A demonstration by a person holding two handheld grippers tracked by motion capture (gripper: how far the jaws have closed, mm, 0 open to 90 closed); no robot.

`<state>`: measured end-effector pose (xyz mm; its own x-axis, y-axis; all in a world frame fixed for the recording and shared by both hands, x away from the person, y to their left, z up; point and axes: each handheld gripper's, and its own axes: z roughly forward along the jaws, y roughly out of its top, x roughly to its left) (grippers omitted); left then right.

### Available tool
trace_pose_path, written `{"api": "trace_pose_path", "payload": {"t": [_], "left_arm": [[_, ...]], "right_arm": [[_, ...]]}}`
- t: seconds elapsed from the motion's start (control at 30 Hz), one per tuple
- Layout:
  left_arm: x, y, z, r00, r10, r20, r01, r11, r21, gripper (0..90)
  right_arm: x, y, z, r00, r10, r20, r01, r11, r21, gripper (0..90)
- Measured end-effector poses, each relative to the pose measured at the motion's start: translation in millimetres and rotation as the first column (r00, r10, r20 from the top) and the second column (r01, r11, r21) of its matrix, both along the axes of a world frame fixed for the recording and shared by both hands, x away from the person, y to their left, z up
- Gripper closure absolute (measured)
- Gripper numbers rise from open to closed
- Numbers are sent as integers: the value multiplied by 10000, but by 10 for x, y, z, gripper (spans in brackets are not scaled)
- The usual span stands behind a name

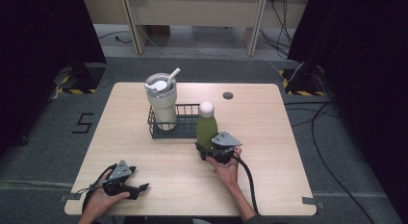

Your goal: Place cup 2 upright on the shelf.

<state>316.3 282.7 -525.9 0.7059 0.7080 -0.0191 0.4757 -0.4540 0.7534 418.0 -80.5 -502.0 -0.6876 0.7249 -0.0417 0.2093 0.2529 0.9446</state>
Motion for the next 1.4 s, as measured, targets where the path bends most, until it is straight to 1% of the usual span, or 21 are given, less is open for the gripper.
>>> {"api": "trace_pose_path", "payload": {"t": [0.03,0.07,0.1,0.27,0.3,0.47,0.5,0.53,0.57,0.6,0.63,0.67,0.97,1.07,1.1,1.2,1.23,1.27,1.3,1.37,1.4], "left_arm": [[0,0,0,10000,0,-1,0,10000,1,139],[0,0,0,10000,1,1,-1,10000,1,139],[0,0,0,10000,0,0,0,10000,3,139],[0,0,0,10000,0,-1,0,10000,1,139],[0,0,0,10000,1,0,-1,10000,0,139],[0,0,0,10000,0,-1,0,10000,4,140],[0,0,0,10000,1,-1,-1,10000,0,139],[0,0,0,10000,-1,0,1,10000,2,139],[0,0,0,10000,0,0,0,10000,2,140],[0,0,0,10000,1,-1,-1,10000,1,139],[0,0,0,10000,1,0,-1,10000,0,139],[0,0,0,10000,0,-1,0,10000,3,139],[0,0,0,10000,1,0,-1,10000,-1,140],[0,1,0,10000,-2,0,2,10000,1,140],[0,1,0,10000,1,0,-1,10000,-2,140],[0,1,0,10000,0,0,0,10000,0,140],[0,1,0,10000,0,0,0,10000,-1,140],[0,1,0,10000,0,0,0,10000,-1,140],[0,1,0,10000,-1,0,1,10000,1,140],[0,1,0,10000,-2,-1,2,10000,3,140],[0,1,0,10000,0,-1,0,10000,1,140]], "right_arm": [[-8,-1,13,9999,5,-107,-4,9999,156,209],[-9,-6,44,10000,18,-73,-16,9996,269,209],[-12,-14,64,10000,8,-41,-7,9998,205,209],[-11,-35,122,10000,-18,79,16,9998,192,209],[-12,-45,150,10000,-15,8,15,9997,251,209],[-9,-60,205,10000,-68,-11,68,9996,279,209],[-2,-74,232,10000,7,-85,-4,9993,365,210],[-2,-74,232,10000,7,-85,-4,9993,365,210],[2,-73,256,9999,5,-148,2,9987,510,210],[1,-71,271,9999,-16,-153,25,9985,541,210],[3,-77,292,10000,-10,-93,14,9991,426,210],[5,-72,307,10000,-5,-84,9,9988,484,210],[30,-61,446,9999,19,-114,-16,9995,309,210],[39,-60,473,9999,-11,-132,15,9995,330,210],[48,-58,501,9998,23,-178,-16,9991,414,210],[57,-57,535,9999,12,-137,-7,9992,401,210],[62,-54,576,9999,11,-162,-5,9993,373,210],[62,-54,576,9999,11,-162,-5,9993,373,210],[73,-56,598,10000,55,-73,-53,9996,277,210],[89,-44,654,9998,126,-126,-123,9997,231,210],[89,-44,654,9998,126,-126,-123,9997,231,210]]}}
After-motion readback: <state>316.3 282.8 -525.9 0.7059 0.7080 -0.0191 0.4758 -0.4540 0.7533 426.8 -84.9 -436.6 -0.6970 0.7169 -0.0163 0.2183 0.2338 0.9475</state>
